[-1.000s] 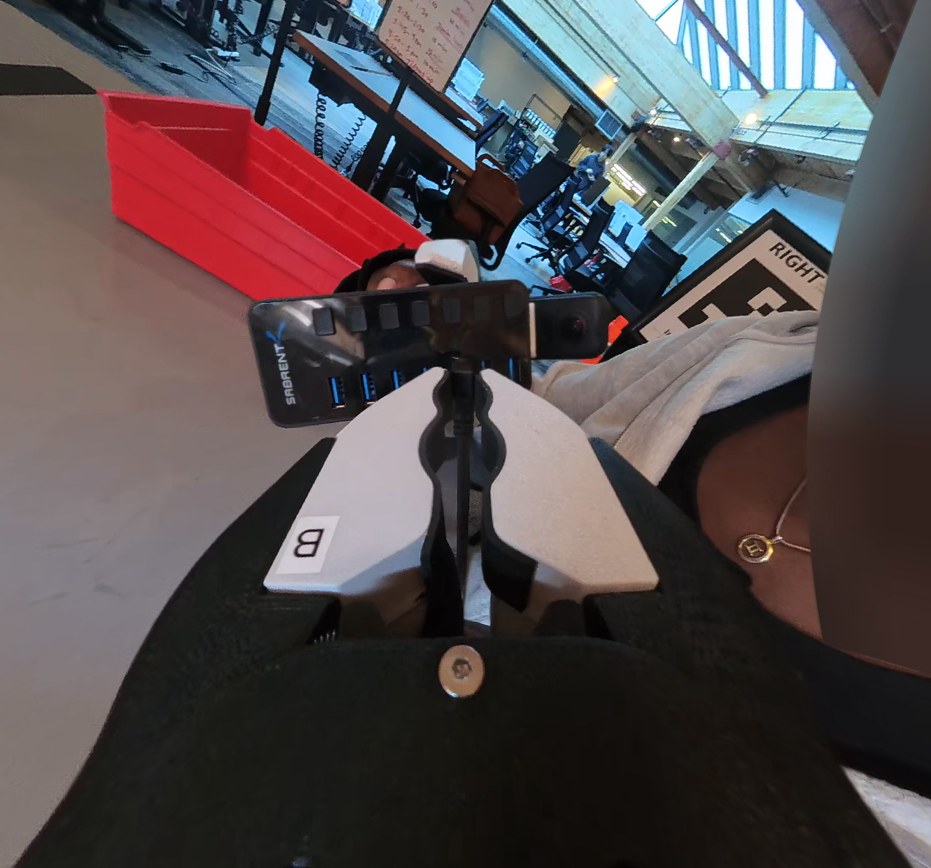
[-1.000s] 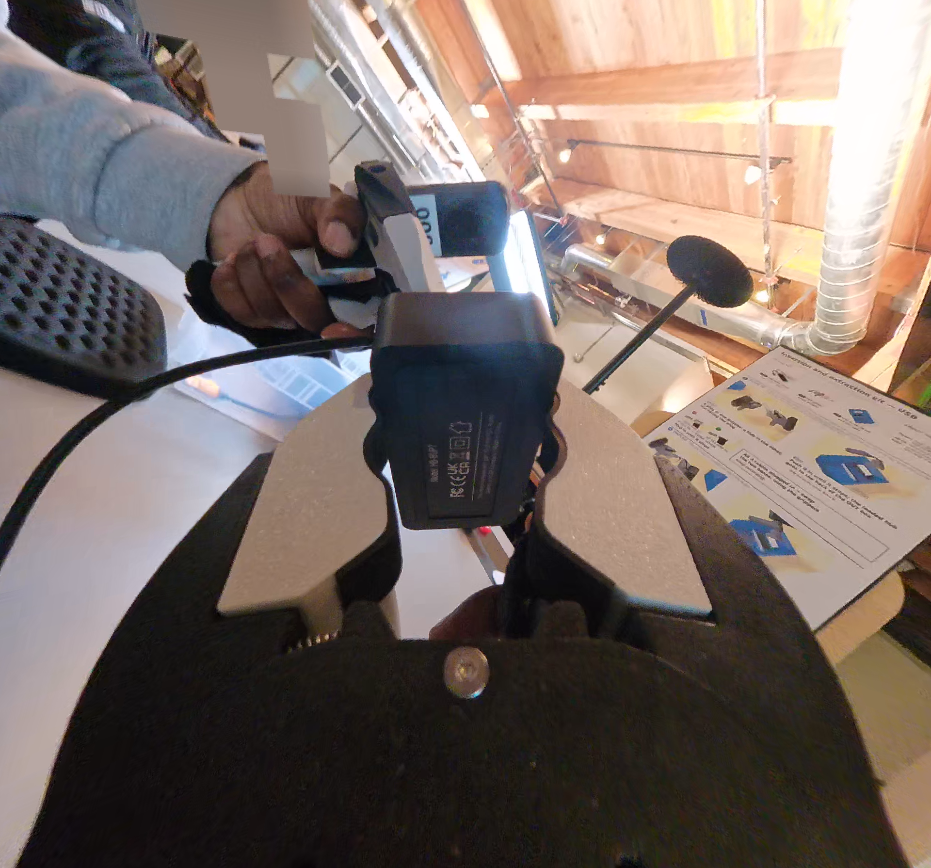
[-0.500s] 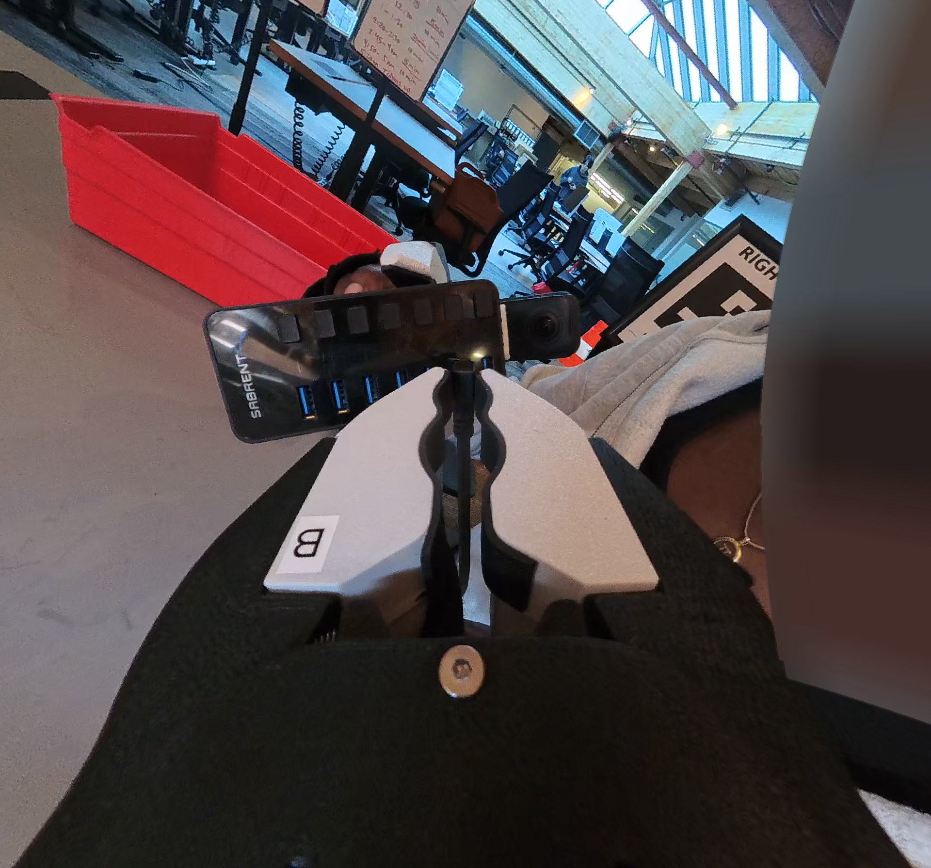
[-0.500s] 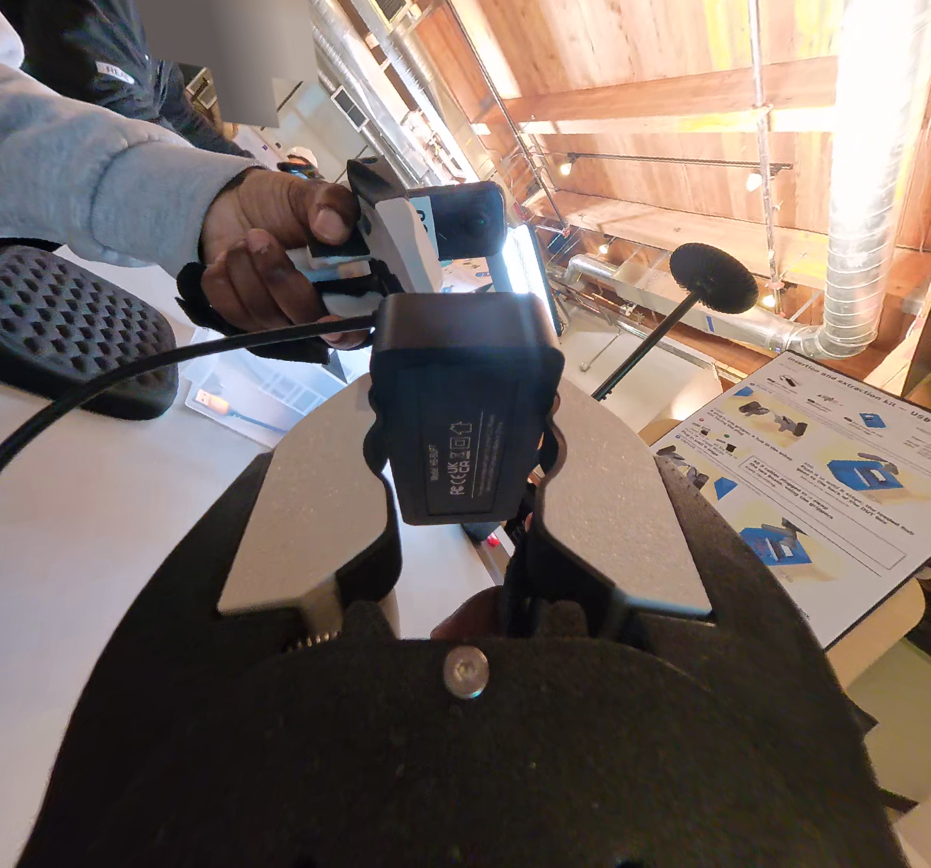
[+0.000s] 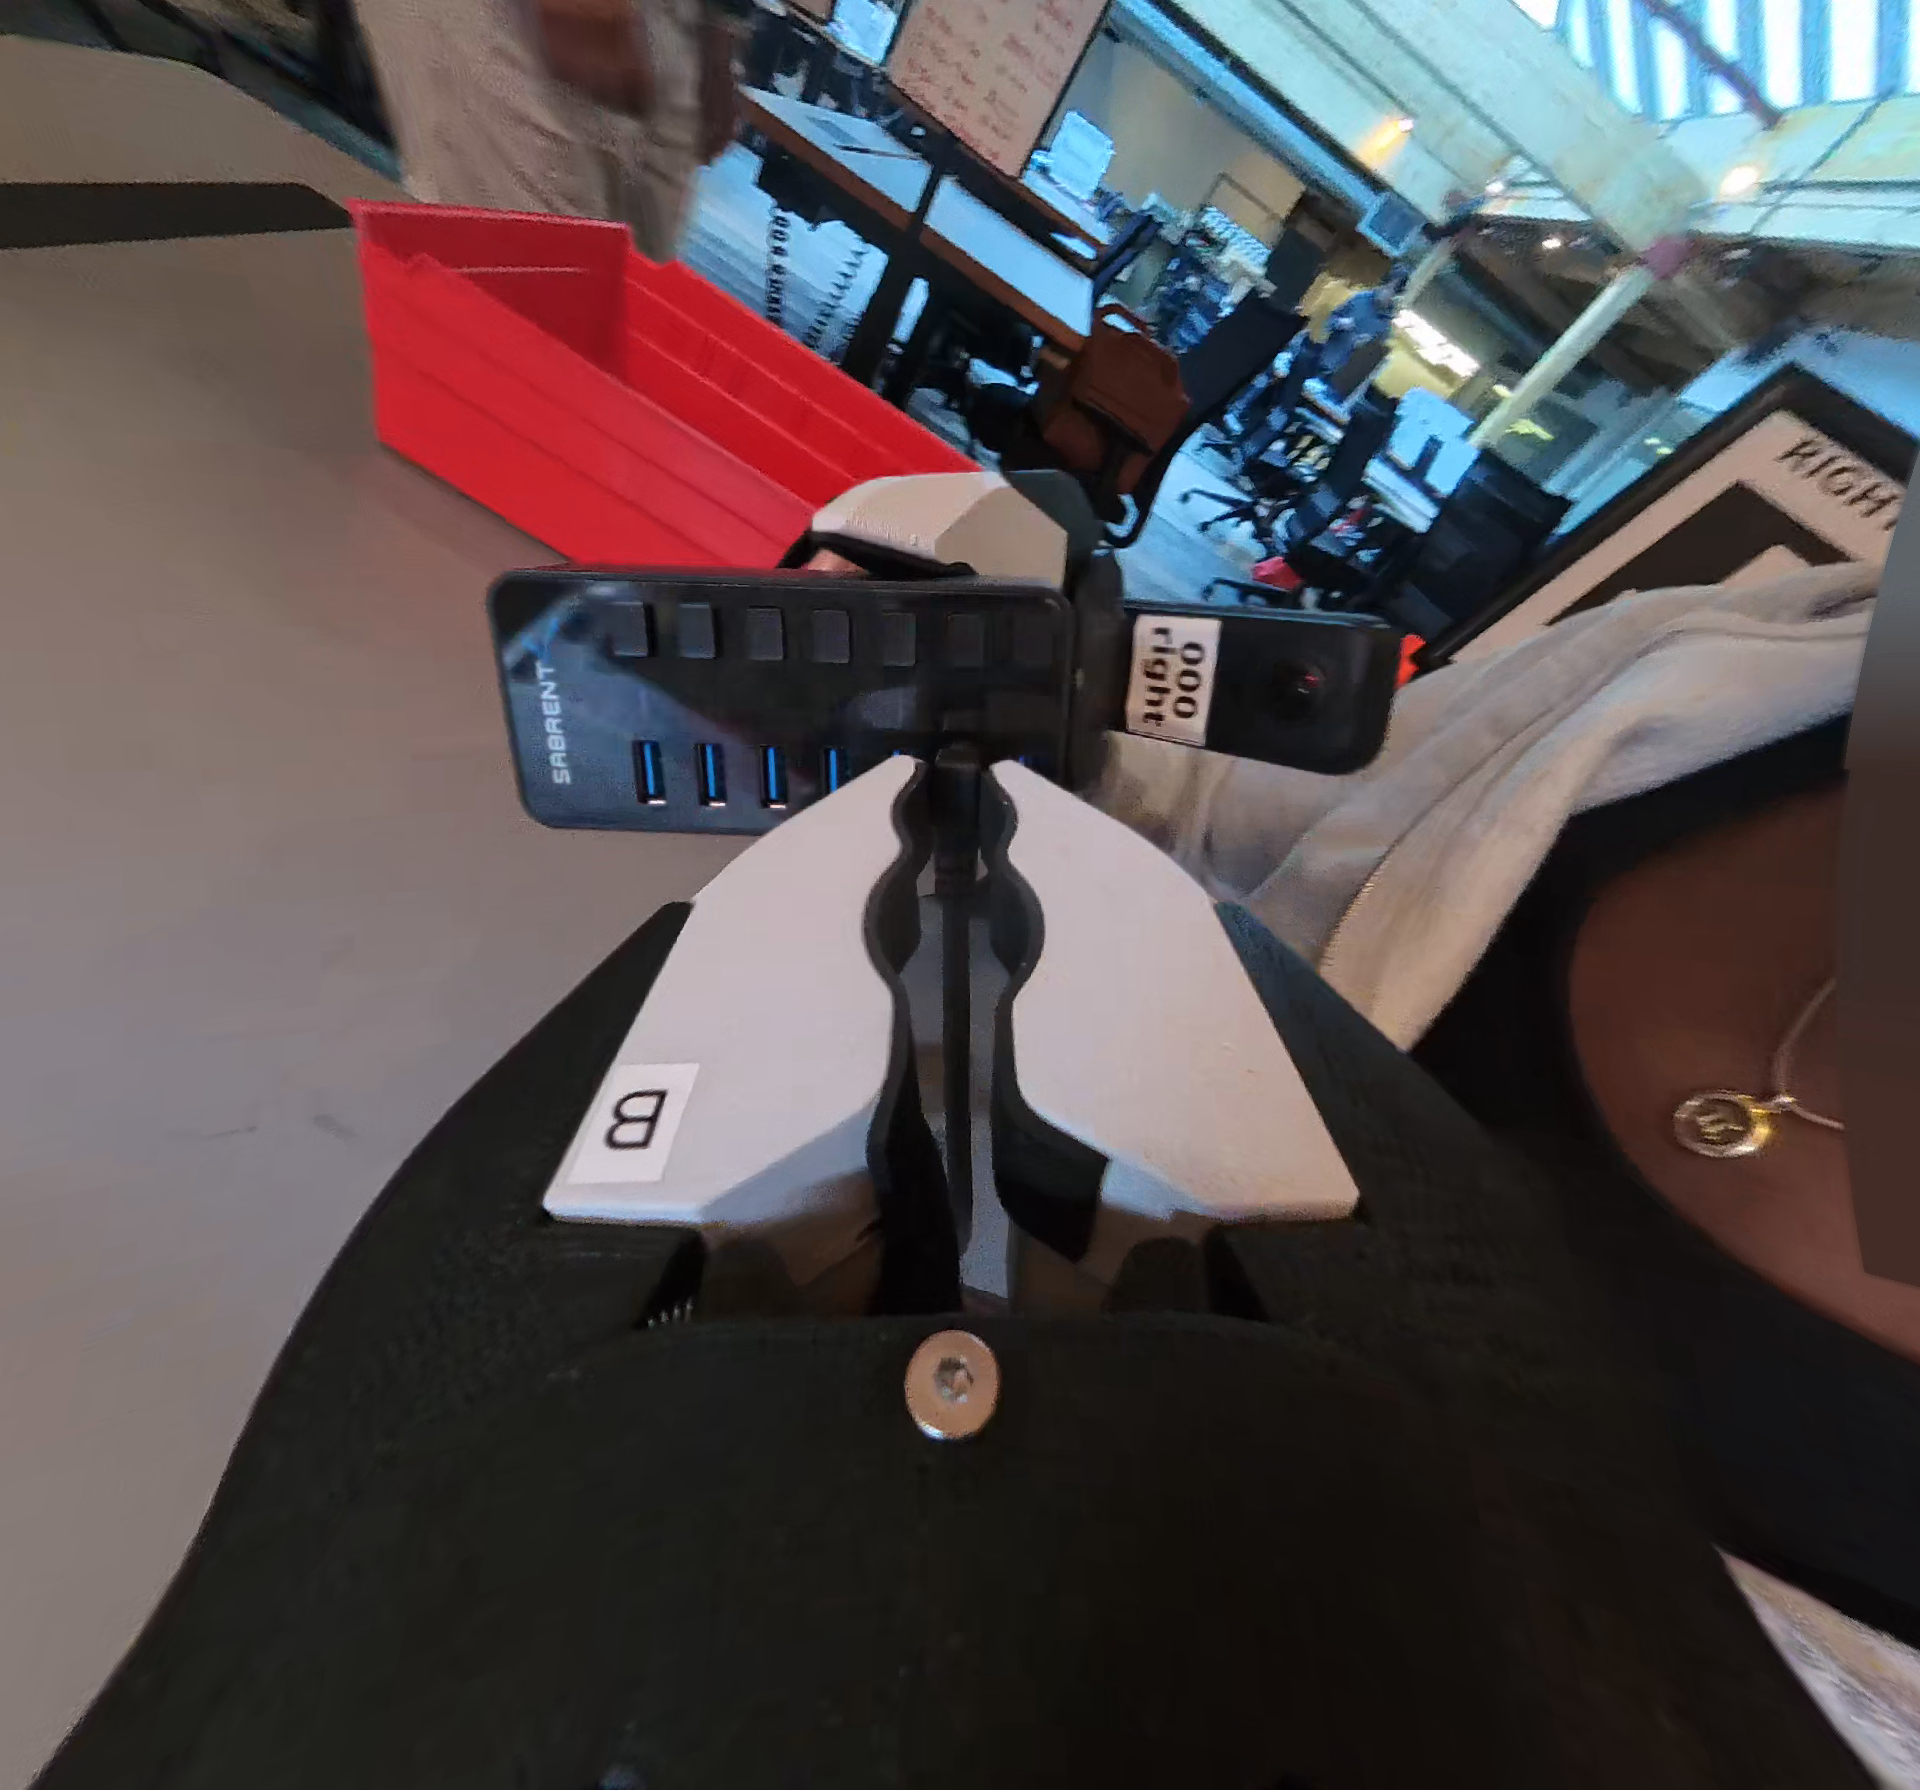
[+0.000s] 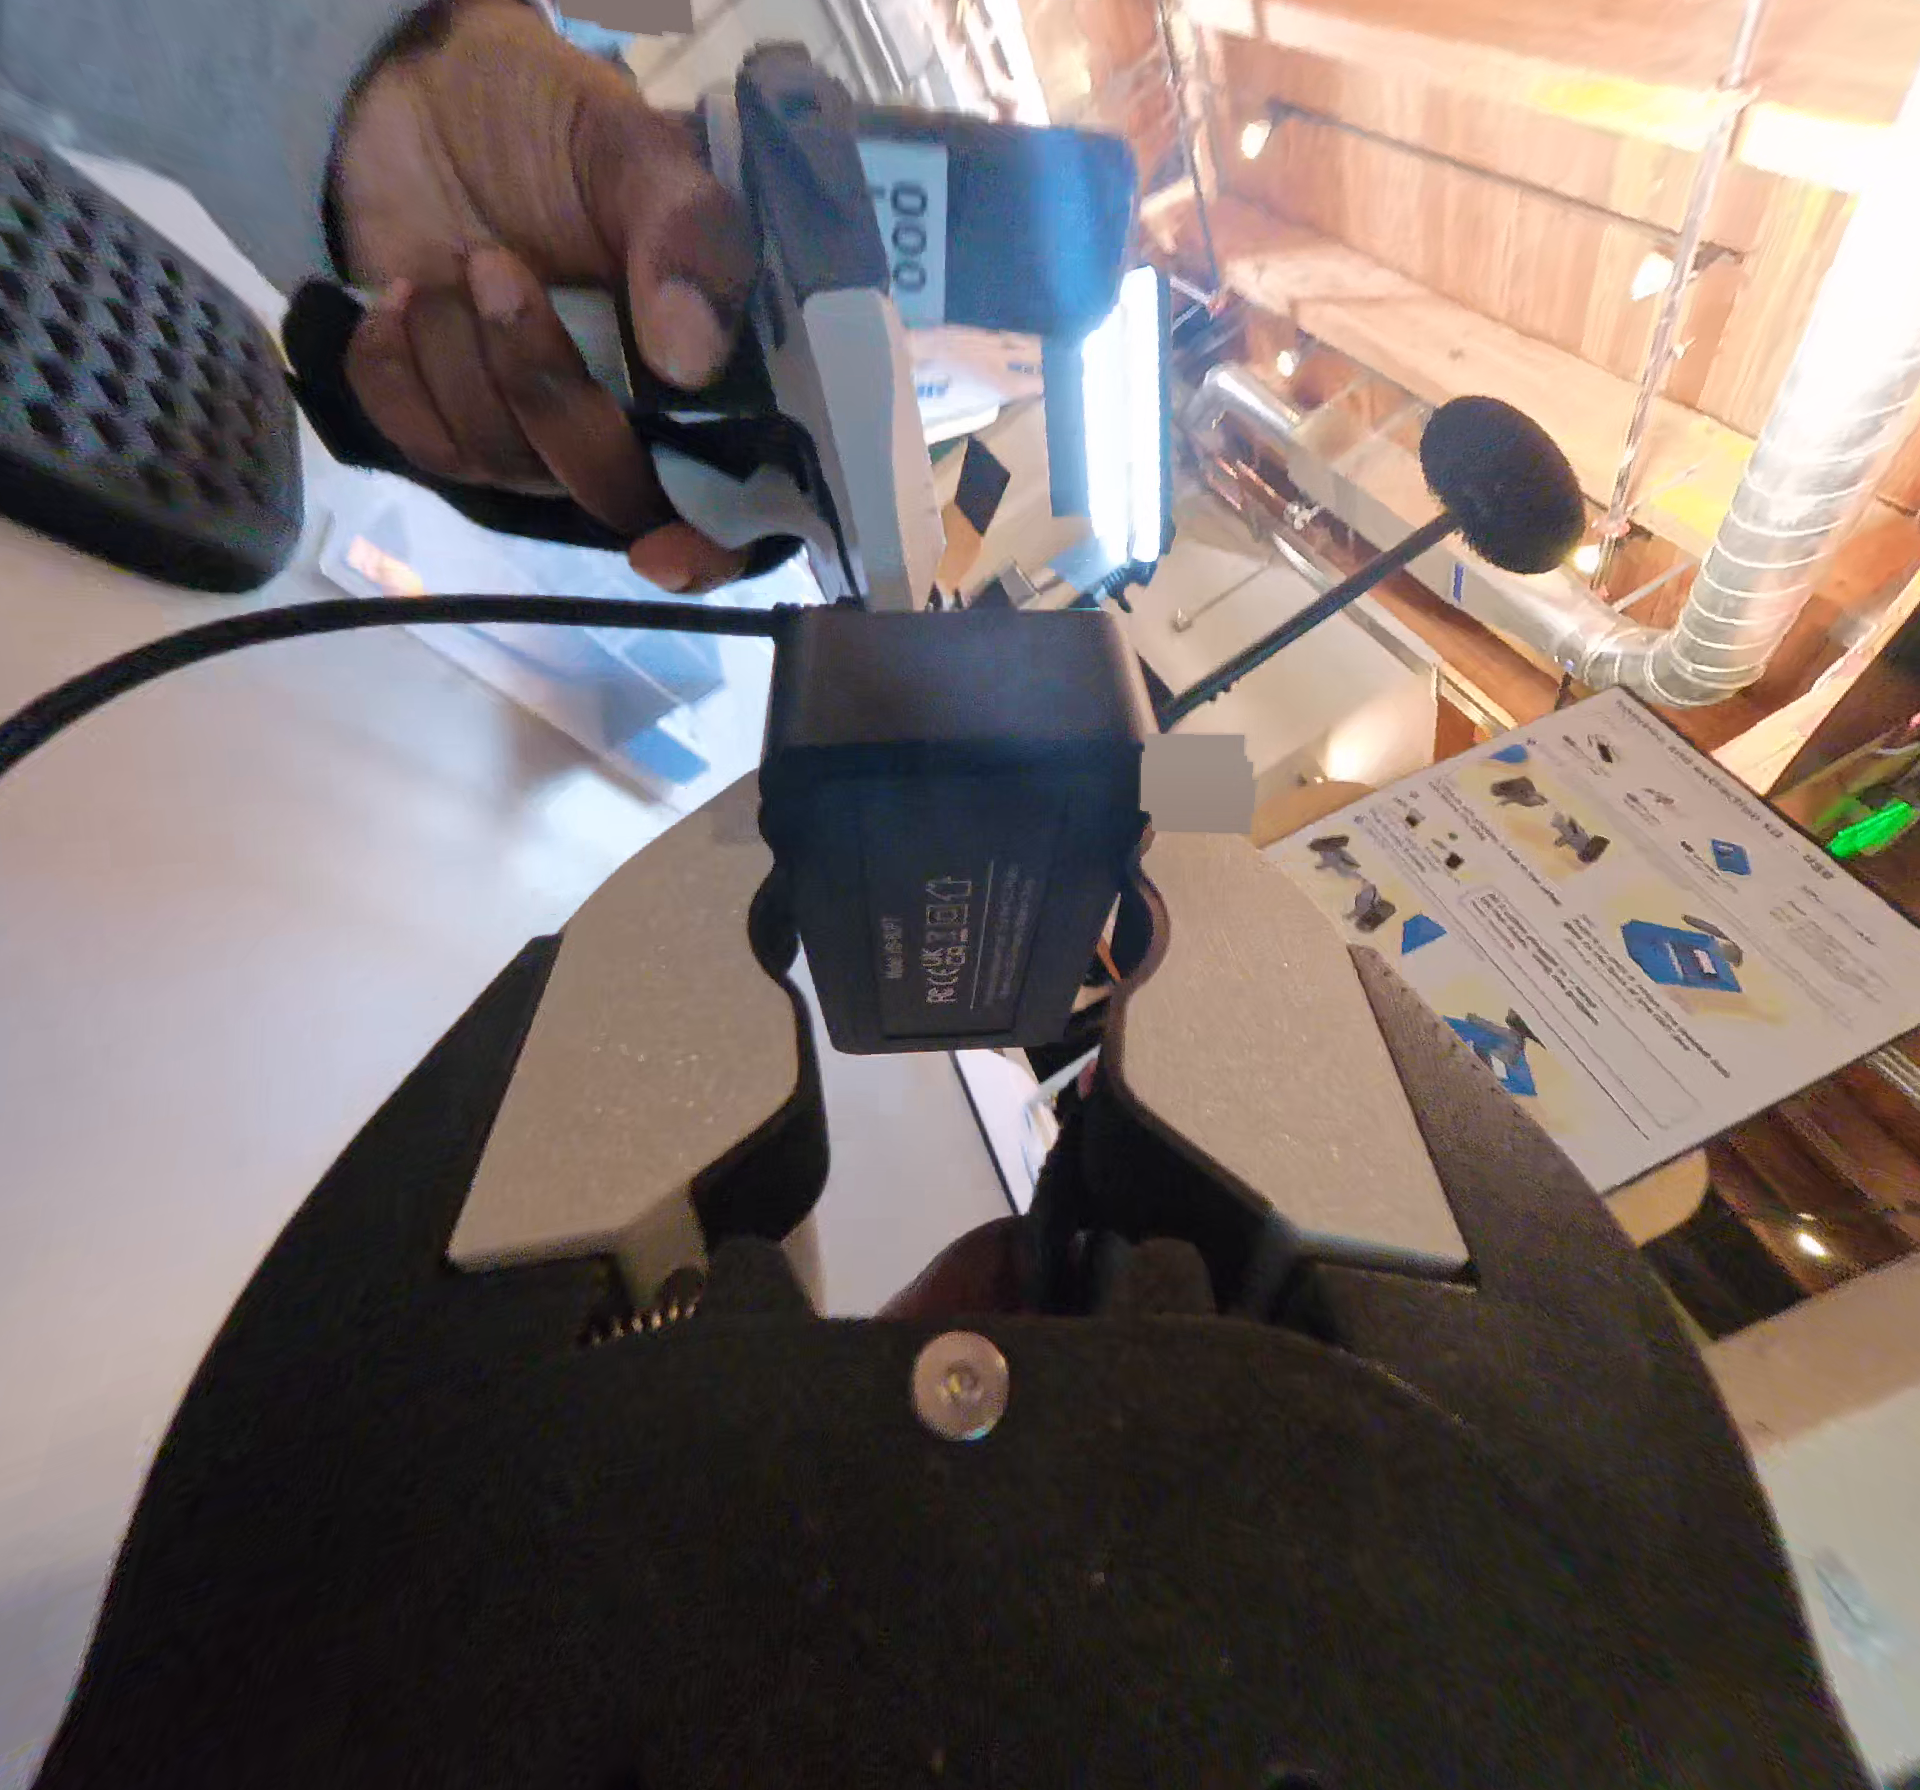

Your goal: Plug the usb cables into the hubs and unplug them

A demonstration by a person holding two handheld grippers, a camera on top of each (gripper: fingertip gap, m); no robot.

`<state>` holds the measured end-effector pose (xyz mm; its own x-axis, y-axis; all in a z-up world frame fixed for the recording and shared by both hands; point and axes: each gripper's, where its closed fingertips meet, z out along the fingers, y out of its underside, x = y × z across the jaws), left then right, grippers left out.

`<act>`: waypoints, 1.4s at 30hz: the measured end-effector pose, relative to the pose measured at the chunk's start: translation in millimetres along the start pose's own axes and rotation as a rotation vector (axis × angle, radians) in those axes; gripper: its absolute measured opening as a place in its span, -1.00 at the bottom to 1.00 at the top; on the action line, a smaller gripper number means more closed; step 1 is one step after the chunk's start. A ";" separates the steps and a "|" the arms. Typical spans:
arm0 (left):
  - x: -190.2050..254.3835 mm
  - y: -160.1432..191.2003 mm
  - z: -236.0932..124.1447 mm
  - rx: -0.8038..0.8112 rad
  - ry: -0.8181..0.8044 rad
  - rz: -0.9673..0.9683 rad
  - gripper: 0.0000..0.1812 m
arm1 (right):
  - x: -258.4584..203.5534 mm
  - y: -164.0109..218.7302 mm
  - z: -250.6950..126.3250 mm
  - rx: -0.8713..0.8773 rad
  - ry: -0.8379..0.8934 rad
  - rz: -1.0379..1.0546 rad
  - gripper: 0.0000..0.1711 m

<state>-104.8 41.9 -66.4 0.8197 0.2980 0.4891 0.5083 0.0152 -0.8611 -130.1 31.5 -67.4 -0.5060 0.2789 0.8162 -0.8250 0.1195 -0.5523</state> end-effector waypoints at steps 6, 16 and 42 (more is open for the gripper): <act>-8.9 9.6 2.8 0.023 -0.004 -0.025 -0.90 | -9.1 8.9 4.4 -0.048 -0.030 0.010 -0.32; -14.5 -3.9 4.9 0.079 0.012 0.030 -0.75 | -2.6 15.5 9.5 -0.074 -0.037 0.159 -0.31; -142.7 91.0 -326.8 -0.726 -1.197 -0.014 -0.55 | -42.9 131.1 -7.0 -0.501 -0.329 1.206 -0.30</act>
<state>-89.2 -311.1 -169.1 0.2810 0.9309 -0.2333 0.8377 -0.3565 -0.4136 -214.8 41.9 -176.0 -0.9402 0.2250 -0.2559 0.3188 0.3160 -0.8936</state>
